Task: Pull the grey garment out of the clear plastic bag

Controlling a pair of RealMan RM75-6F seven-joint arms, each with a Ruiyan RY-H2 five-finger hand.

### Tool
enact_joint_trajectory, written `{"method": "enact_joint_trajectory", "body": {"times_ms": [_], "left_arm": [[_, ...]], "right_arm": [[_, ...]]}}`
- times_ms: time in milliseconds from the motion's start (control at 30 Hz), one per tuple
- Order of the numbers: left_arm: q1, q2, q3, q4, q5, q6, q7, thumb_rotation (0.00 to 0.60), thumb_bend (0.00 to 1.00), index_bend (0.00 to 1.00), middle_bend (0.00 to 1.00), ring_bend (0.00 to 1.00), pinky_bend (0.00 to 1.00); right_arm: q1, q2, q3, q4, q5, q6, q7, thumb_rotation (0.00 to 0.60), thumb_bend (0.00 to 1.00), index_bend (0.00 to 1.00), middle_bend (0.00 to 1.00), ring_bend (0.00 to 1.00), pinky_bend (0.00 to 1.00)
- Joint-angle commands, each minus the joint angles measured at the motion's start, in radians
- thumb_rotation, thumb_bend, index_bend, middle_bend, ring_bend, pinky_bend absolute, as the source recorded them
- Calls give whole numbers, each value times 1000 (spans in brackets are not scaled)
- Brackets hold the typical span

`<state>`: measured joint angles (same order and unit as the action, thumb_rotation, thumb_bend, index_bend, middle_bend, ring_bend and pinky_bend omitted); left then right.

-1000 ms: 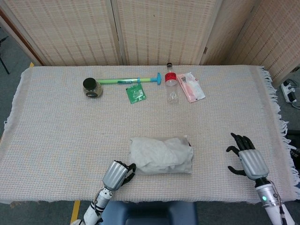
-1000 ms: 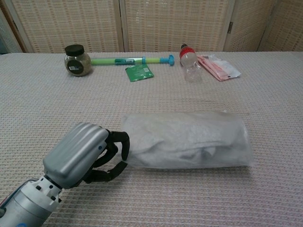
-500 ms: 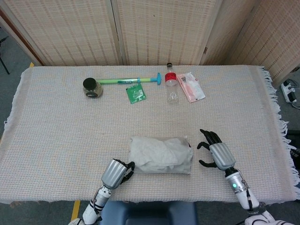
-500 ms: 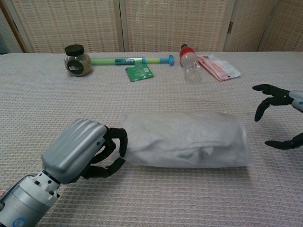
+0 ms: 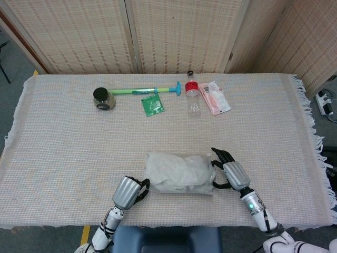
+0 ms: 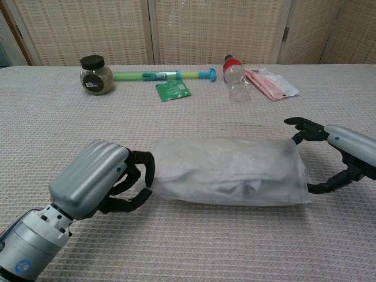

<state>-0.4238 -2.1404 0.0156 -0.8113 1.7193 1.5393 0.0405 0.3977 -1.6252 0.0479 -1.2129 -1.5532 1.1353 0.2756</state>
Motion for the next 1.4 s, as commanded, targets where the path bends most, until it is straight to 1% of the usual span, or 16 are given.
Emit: {"method": "enact_joint_trajectory", "body": {"times_ms": [33, 133, 267, 333, 500, 667, 833, 1100, 1200, 1400], "left_arm": [[-1, 1, -1, 2, -1, 0, -1, 600, 563, 704, 1000, 1000, 1000], [-3, 4, -3, 4, -3, -2, -4, 600, 563, 705, 1000, 1000, 1000], [-5, 9, -9, 3, -7, -2, -9, 600, 563, 705, 1000, 1000, 1000], [-5, 11, -10, 3, -9, -2, -10, 600, 563, 705, 1000, 1000, 1000], [-6, 20, -14, 1, -11, 3, -12, 600, 563, 705, 1000, 1000, 1000], [-9, 28, -22, -4, -17, 6, -14, 600, 563, 705, 1000, 1000, 1000], [-8, 39, -32, 7, -29, 3, -17, 600, 565, 704, 1000, 1000, 1000], [12, 88, -62, 46, -64, 28, -34, 600, 576, 710, 1000, 1000, 1000], [19, 113, -79, 63, -84, 34, -43, 600, 576, 711, 1000, 1000, 1000], [30, 163, -116, 89, -124, 47, -49, 600, 578, 712, 1000, 1000, 1000]], "right_arm": [[6, -16, -1, 13, 6, -5, 8, 600, 159, 360, 0, 0, 0], [12, -34, 1, 30, 10, -5, 13, 600, 180, 396, 0, 0, 0], [16, -62, 4, 55, 16, 4, 12, 600, 302, 491, 10, 0, 0], [17, -73, 6, 63, 17, 9, 20, 600, 343, 527, 25, 0, 0], [17, -101, 12, 90, 23, 27, 23, 600, 390, 585, 62, 0, 0], [15, -92, 7, 80, 24, 34, 6, 600, 416, 632, 83, 0, 0], [3, -44, -2, 33, 24, 50, -13, 600, 421, 660, 100, 0, 0], [-28, 92, -9, -60, 36, 82, -42, 600, 421, 666, 106, 0, 0], [-35, 138, -2, -86, 50, 85, -40, 600, 422, 666, 106, 0, 0], [-46, 205, 22, -104, 86, 89, -31, 600, 420, 666, 106, 0, 0]]}}
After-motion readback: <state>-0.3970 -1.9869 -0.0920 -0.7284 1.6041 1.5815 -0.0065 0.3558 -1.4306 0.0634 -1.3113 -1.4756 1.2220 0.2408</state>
